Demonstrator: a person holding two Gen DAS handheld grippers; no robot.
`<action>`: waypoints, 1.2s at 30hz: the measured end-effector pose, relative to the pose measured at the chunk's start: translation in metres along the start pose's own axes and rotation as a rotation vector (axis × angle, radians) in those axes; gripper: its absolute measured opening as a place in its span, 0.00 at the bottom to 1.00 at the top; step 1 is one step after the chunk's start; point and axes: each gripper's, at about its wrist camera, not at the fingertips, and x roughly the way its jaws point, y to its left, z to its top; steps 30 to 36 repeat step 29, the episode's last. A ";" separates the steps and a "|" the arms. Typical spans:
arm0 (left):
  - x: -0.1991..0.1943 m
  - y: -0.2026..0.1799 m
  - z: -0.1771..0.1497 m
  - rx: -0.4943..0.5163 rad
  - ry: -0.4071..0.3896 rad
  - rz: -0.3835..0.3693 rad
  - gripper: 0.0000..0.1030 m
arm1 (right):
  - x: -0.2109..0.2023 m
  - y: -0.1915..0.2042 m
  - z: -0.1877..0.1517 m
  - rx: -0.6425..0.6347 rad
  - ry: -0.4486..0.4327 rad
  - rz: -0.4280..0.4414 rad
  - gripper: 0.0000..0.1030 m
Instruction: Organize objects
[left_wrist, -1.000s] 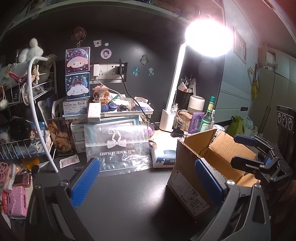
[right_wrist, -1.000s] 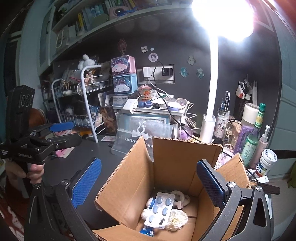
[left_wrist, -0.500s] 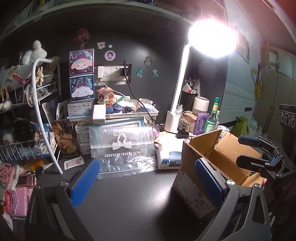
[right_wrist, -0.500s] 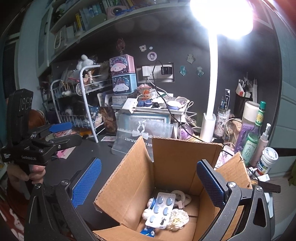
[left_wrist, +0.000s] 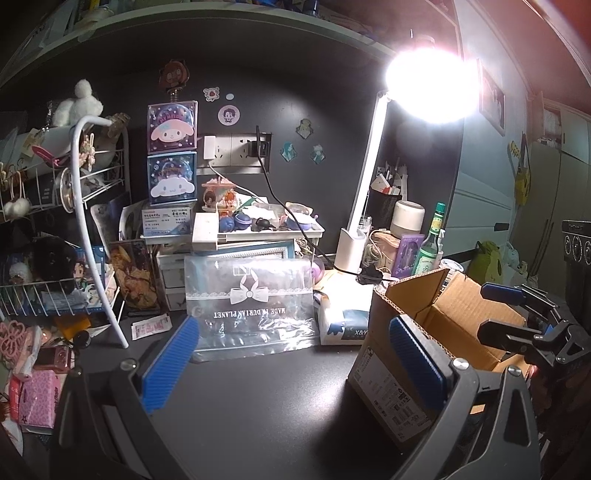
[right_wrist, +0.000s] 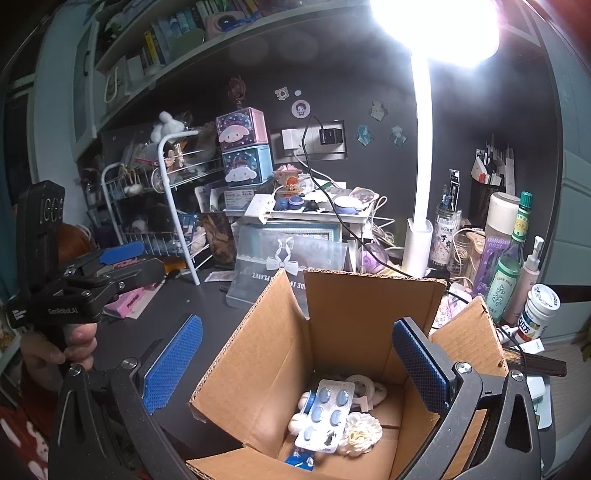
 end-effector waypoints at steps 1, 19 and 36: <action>0.001 0.000 0.000 0.001 0.000 0.003 0.99 | 0.000 0.000 0.000 0.000 0.001 0.000 1.00; 0.001 -0.001 0.000 0.010 -0.003 -0.006 0.99 | 0.001 0.001 0.001 -0.006 0.009 -0.010 1.00; 0.001 -0.001 -0.002 0.010 -0.001 -0.010 0.99 | 0.001 0.003 0.001 -0.013 0.012 -0.013 1.00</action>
